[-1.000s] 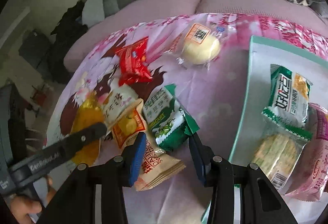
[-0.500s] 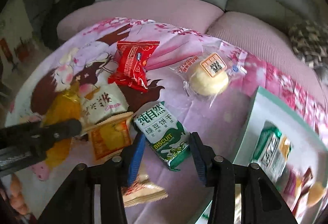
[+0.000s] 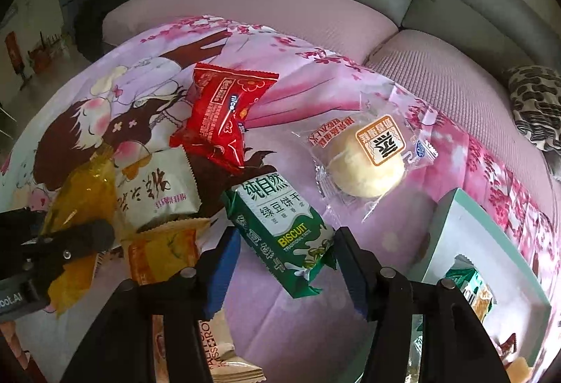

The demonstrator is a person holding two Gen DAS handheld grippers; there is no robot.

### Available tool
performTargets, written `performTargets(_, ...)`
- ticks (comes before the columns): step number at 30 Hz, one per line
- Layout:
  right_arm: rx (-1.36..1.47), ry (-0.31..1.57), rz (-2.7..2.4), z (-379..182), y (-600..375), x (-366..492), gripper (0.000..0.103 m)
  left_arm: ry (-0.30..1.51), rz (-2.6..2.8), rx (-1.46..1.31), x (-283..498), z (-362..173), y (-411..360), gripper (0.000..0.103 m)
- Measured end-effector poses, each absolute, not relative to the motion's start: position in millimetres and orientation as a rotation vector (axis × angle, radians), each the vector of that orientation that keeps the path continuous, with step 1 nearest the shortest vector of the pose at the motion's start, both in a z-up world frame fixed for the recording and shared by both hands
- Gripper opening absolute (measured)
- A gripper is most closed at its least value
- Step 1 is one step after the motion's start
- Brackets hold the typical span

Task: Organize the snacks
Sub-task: 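Lift the yellow bread bag with the left gripper while the right lifts the green-white biscuit box, then carry both snacks over the tray and open both grippers to drop them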

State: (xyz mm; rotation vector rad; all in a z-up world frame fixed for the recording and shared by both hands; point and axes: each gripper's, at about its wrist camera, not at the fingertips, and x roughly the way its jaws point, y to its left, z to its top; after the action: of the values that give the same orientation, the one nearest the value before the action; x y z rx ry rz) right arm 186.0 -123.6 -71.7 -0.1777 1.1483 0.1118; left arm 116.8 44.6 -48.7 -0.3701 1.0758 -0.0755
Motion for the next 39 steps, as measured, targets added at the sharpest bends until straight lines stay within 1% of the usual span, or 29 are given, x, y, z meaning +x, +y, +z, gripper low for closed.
performTargets(3,-0.178,1.143,0.132,-65,-126,184,0.060,1.075,-0.075,-0.370,117,-48,45,0.045)
performTargets(7,-0.175,1.133,0.159,-58,-128,184,0.064,1.070,-0.074,-0.372,117,-47,45,0.045)
performTargets(16,-0.171,1.199,0.205,-82,-121,193,0.064,1.073,-0.078,-0.374,117,-47,46,0.045)
performTargets(18,-0.155,1.197,0.199,-81,-123,192,0.062,1.073,-0.076,-0.375,118,-47,46,0.045)
performTargets(19,-0.149,1.198,0.197,-81,-123,192,0.058,1.073,-0.076,-0.375,118,-48,47,0.045)
performTargets(21,-0.148,1.191,0.198,-79,-122,190,0.053,1.073,-0.074,-0.377,118,-48,47,0.045)
performTargets(23,-0.144,1.181,0.207,-77,-121,186,0.046,1.071,-0.074,-0.374,118,-47,48,0.045)
performTargets(30,-0.100,1.125,0.182,-59,-117,172,0.043,1.057,-0.079,-0.358,116,-35,42,0.045)
performTargets(39,0.075,0.998,0.081,-13,-147,139,0.042,1.017,-0.119,-0.302,113,-5,20,0.045)
